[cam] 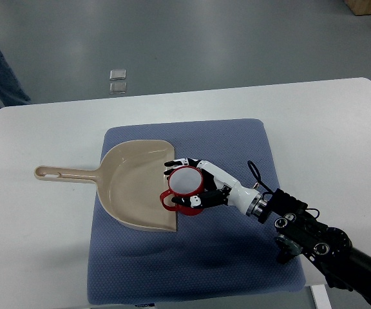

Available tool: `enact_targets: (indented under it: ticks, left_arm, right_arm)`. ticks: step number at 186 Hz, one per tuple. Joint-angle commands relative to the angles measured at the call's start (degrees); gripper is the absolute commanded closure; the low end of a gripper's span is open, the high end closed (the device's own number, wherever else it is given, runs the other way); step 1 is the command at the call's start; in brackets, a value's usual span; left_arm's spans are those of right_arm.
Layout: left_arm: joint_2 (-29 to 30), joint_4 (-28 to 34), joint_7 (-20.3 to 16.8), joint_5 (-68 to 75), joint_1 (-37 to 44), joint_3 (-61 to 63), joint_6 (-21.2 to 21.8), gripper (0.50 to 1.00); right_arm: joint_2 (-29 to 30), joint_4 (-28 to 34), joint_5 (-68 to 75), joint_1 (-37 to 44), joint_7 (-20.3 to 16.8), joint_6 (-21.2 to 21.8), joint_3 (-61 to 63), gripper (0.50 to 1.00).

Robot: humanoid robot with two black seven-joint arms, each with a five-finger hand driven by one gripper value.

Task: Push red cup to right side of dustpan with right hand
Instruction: 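Keep pushing the red mug with the right hand against the dustpan's edge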

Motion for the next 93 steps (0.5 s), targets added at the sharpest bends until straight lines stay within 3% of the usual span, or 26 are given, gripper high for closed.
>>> enact_targets:
  ticks: [1, 30, 93]
  left_arm:
    - [0.0, -0.1, 0.0, 0.0, 0.0, 0.0, 0.0, 0.5]
    - [0.0, -0.1, 0.0, 0.0, 0.0, 0.0, 0.1, 0.5]
    - [0.0, -0.1, 0.0, 0.0, 0.0, 0.0, 0.0, 0.5]
  right_arm:
    - [0.0, 0.0, 0.0, 0.0, 0.0, 0.0, 0.0, 0.746]
    - [0.0, 0.0, 0.2, 0.0, 0.0, 0.0, 0.0, 0.73]
    - [0.0, 0.0, 0.2, 0.0, 0.0, 0.0, 0.0, 0.642]
